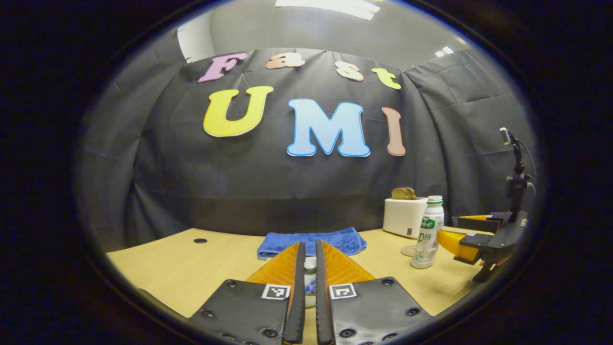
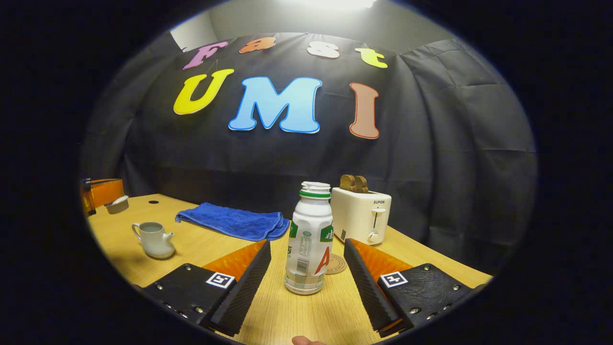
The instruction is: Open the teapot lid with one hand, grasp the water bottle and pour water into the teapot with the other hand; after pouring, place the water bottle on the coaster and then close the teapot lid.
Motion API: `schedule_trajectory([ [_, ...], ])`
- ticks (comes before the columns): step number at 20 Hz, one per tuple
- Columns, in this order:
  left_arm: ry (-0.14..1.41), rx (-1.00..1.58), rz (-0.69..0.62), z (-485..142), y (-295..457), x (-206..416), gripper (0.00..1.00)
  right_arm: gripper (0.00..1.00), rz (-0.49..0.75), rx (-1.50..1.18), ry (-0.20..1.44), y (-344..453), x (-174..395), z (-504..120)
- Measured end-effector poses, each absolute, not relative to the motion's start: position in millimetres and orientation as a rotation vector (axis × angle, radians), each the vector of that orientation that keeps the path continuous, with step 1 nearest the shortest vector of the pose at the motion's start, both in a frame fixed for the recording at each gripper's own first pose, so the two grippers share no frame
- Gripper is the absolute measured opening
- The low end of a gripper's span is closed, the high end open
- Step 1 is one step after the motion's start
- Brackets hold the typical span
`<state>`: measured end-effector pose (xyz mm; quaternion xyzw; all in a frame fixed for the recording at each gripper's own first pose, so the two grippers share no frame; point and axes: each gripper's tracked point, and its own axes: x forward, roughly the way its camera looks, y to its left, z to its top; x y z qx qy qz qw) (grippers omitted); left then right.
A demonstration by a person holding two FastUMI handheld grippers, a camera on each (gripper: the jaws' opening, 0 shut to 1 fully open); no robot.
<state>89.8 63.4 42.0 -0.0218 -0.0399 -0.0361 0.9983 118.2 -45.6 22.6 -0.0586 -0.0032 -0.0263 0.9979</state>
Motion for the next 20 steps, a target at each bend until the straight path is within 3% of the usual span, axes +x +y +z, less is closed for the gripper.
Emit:
schedule_trajectory([
  [3,-0.063,-0.053,-0.078,36.4,63.3,92.7,0.19,0.95,-0.053,-0.135,0.036,-46.4,140.0,8.2],
  [11,-0.055,-0.039,-0.07,31.4,66.4,94.9,0.19,0.94,-0.059,-0.022,0.091,-61.0,181.1,-4.8],
  [12,-0.055,-0.039,-0.069,32.3,66.3,95.0,0.16,0.94,-0.048,-0.015,0.094,-60.1,183.4,-5.8],
  [13,-0.056,-0.036,-0.065,34.2,67.2,94.1,0.19,0.94,-0.037,-0.008,0.099,-58.4,186.4,-6.1],
  [14,-0.061,-0.033,-0.063,35.3,67.5,92.5,0.19,0.76,-0.041,-0.006,0.097,-57.7,183.6,-6.2],
  [20,-0.082,-0.031,-0.096,54.7,64.3,45.6,0.2,0.71,-0.036,-0.082,0.089,-53.6,180.2,-0.3],
])
